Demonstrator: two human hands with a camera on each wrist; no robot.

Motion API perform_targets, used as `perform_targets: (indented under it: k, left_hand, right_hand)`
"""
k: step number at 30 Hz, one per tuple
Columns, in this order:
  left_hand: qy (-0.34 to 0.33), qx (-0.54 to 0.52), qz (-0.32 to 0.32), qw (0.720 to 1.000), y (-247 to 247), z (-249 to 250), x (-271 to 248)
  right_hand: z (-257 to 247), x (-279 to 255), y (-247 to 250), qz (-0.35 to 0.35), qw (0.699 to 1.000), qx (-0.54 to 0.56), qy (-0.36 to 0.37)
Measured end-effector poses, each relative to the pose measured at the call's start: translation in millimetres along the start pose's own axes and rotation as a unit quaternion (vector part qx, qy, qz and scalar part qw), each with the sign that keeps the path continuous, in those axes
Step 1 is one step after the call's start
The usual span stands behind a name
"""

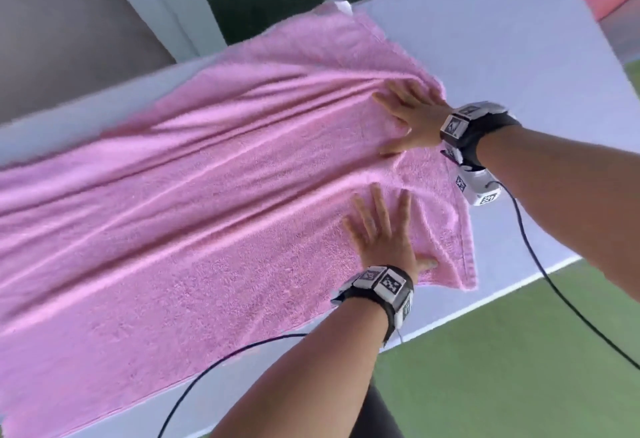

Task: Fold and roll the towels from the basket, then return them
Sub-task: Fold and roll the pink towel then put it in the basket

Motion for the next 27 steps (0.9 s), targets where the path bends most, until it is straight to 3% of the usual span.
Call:
perform_targets:
  k: [7, 13, 16, 19, 21, 24, 27]
  left_hand:
    - [0.006, -0.039, -0.082, 0.996, -34.3, 121.8, 57.2]
    - [0.014, -0.095, -0.164, 0.982, -44.4, 205.1, 97.4]
    - [-0.014, -0.136, -0.188, 0.972, -38.1, 228.3, 111.4]
    - [-0.059, -0.302, -0.153, 0.939, -18.5, 225.8, 107.9]
    - [-0.095, -0.364, -0.089, 0.922, -2.2, 207.3, 91.0]
    - [-0.156, -0.276, -0.010, 0.948, 12.0, 160.7, 52.1]
    - [-0.172, -0.178, -0.025, 0.969, 14.0, 98.1, 6.0]
  right_hand:
    - [135.2, -32.3, -27.4, 0.006, 0.995, 0.035, -0.091]
    - [214.9, -44.3, -45.1, 0.003, 0.987, 0.050, -0.154]
    - [231.8, -56.3, -52.5, 0.016, 0.980, 0.056, -0.192]
    - [223.2, -73.1, -48.3, 0.042, 0.971, 0.079, -0.224]
    - [209.7, -94.0, -46.4, 0.145, 0.950, 0.136, -0.239]
    - [175.1, -142.6, -53.1, 0.298, 0.888, 0.208, -0.283]
    - [128.7, -186.6, -78.4, 0.309, 0.890, 0.219, -0.254]
Point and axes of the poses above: each hand's wrist, its own x-axis towards the middle knuckle, its own y-axis out of the back of the hand, z = x × y, the point moved 2 cm from there along x, towards the middle knuckle, and after that the axes turned 14 degrees about -x, right-handed, at the moved point
